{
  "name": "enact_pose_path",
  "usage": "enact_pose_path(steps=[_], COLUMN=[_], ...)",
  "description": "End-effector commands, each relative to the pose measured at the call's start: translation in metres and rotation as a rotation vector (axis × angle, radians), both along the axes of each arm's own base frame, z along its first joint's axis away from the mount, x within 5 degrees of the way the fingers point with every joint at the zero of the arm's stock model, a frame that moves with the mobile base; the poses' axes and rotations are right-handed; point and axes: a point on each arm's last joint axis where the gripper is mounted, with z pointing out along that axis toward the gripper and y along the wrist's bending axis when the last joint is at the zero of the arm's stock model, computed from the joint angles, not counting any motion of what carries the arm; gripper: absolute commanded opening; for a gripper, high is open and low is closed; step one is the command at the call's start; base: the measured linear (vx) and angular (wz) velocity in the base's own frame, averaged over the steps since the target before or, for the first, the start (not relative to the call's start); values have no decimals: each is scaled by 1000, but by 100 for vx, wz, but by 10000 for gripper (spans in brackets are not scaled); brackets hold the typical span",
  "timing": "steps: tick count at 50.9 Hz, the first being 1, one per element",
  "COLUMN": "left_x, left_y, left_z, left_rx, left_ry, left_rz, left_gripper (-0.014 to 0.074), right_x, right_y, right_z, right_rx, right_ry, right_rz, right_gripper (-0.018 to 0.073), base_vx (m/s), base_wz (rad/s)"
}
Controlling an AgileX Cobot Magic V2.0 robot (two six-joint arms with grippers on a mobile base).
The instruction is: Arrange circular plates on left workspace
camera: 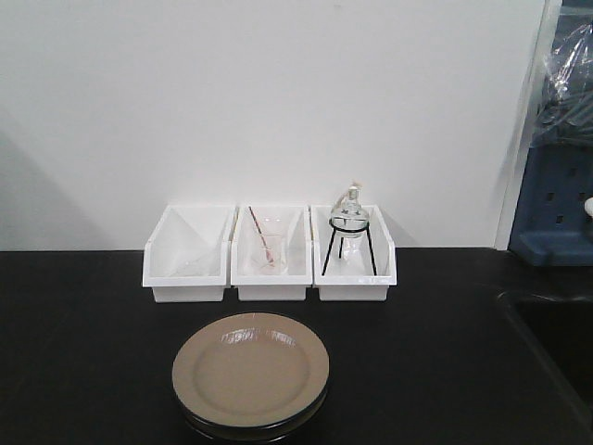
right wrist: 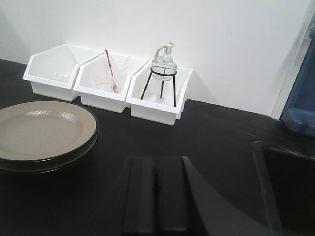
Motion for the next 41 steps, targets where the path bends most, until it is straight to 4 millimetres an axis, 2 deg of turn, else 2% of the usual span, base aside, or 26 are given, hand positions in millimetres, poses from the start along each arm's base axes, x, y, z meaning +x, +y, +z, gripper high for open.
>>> enact_pose_path(steps=[1,7,12,18,23,30,33,41], left_x=[2,2,0,-1,-2,-2,-2,-1], left_y=[1,2,8,16,23,29,31,31], left_z=[13,7,1,-11,-26,-64,-83,-88], left_rx=[-55,-40,10,-28,-49,-33,-81,-50], left_ry=[-60,-52,-107,-176,-246,-343,-355,-311], left_rz=[24,31,88,181,243,296,317,326], left_gripper=[-1,-1,-1,-1,-1,-1,-1,-1], right_x=[1,1,1,1,1,1,1,1], right_y=[-1,-1,-1,-1,-1,-1,-1,-1], right_z=[17,17,17,17,17,17,17,17], right_rx=[23,23,23,22,22,22,22,22], right_ry=[-107,-107,-107,-106,-106,-106,-106,-105], right_rz=[-8,-8,-8,-8,-8,-8,-8,-8], right_gripper=[-3,-3,-3,-3,-3,-3,-3,-3], base_vx=[0,0,0,0,0,0,0,0], base_wz=[0,0,0,0,0,0,0,0])
